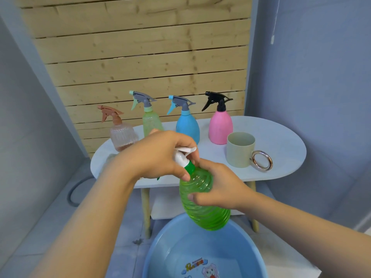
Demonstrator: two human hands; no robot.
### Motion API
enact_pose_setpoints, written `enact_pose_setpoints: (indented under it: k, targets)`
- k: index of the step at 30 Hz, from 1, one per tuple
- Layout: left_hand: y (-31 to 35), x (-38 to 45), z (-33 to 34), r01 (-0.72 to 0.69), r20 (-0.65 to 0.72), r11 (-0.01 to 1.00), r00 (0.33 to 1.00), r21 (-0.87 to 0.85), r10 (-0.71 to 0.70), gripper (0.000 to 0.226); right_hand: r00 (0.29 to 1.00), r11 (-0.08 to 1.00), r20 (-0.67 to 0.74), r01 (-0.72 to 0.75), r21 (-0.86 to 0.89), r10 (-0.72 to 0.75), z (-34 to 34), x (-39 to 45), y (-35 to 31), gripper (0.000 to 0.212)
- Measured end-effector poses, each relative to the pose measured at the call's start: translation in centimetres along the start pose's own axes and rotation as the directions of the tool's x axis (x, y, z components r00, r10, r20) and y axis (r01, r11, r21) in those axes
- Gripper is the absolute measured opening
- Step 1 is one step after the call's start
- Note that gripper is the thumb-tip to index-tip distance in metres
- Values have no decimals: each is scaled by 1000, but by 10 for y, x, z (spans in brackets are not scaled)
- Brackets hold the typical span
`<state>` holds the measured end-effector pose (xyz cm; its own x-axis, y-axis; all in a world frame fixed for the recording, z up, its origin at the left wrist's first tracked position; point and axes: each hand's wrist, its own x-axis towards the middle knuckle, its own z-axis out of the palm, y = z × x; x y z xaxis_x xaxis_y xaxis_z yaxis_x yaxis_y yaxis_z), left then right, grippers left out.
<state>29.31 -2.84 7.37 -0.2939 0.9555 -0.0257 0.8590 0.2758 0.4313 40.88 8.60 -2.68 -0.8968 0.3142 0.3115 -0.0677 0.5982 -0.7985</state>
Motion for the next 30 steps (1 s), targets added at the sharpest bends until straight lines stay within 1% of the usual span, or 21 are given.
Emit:
enact_pose_setpoints:
  k: [2,3,4,5,6,7,8,9,10,11,13,14,15,16,18,20,22,24,25,27,30]
  targets:
    - [-2,5,5,-4,-24,988,1000,152,8,54,1000,1000,-25,-2,-19,1,-1,1,2,40]
    - [-3,7,8,-1,-74,967,997,253,20,70,998,1000,-53,-14,-18,13,0,1,2,38]
    - [-3,8,11,11,-154,953,987,302,37,86,995,999,-91,-32,-4,32,0,1,3,37]
    - [-3,8,14,35,-246,959,969,283,37,99,990,999,-132,-43,20,45,0,1,3,35]
    - [-3,6,19,56,-344,975,939,214,21,107,984,998,-173,-44,46,52,-1,2,4,33]
    - [-6,3,26,63,-443,989,897,132,2,110,975,996,-213,-44,75,59,-2,3,3,33]
    - [-9,0,33,50,-541,997,841,66,-7,106,965,994,-253,-47,103,72,-3,5,2,34]
    - [-13,-2,39,39,-608,999,794,16,-21,95,953,991,-289,-53,126,88,-5,7,1,36]
    - [-16,-3,45,41,-610,998,791,-39,-56,84,943,989,-318,-55,138,97,-7,9,0,37]
    - [-18,-5,50,59,-537,991,836,-118,-114,76,936,988,-337,-53,147,101,-9,10,-1,37]
    - [-21,-5,58,122,-226,944,954,-307,-197,75,935,983,-342,-31,179,92,-13,13,-5,33]
    - [-20,-4,62,126,-103,915,979,-384,-178,80,938,980,-337,-12,198,80,-14,13,-8,31]
    - [-18,-2,68,94,-48,878,990,-469,-131,85,940,976,-336,13,217,62,-14,13,-10,29]
    - [-16,0,75,36,-63,826,994,-563,-86,89,939,971,-340,34,236,50,-13,13,-12,28]
    - [-12,4,85,-59,-179,705,979,-707,-98,90,940,958,-338,55,280,44,-10,14,-15,27]
    - [-12,9,89,-131,-282,624,948,-771,-150,84,952,940,-299,42,338,64,-9,16,-19,28]
    - [-15,11,88,-171,-321,591,934,-788,-158,76,967,925,-230,-12,380,107,-17,21,-23,25]
    - [-18,12,83,-168,-314,608,939,-776,-141,70,981,853,-123,-66,518,151,-29,25,-26,21]
    - [-20,12,82,-168,-298,611,948,-774,-116,69,988,815,-61,-81,574,142,-35,27,-25,26]
    - [-24,11,79,-176,-244,599,969,-781,-34,67,995,792,28,-95,603,97,-44,27,-21,33]
    - [-31,8,79,-135,-150,584,988,-801,23,78,989,784,134,-130,607,61,-54,27,-18,27]
